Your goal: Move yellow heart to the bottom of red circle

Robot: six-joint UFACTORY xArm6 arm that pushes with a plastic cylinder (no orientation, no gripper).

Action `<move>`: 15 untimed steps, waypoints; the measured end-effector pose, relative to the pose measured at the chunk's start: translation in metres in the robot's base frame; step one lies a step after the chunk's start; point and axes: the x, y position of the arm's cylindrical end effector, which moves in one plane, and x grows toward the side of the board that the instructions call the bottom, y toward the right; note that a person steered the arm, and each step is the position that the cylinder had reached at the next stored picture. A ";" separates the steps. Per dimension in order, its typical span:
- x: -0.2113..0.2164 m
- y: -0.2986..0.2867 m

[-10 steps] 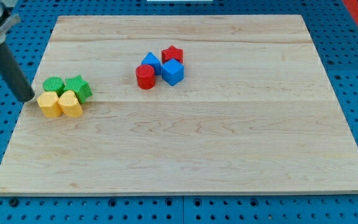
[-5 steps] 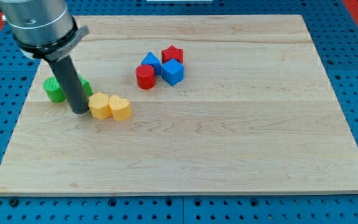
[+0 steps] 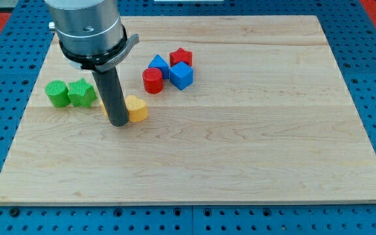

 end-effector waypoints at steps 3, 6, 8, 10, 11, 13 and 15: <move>-0.027 0.000; -0.036 0.000; 0.013 0.042; -0.016 0.062; -0.016 0.066; -0.008 0.069; -0.015 0.067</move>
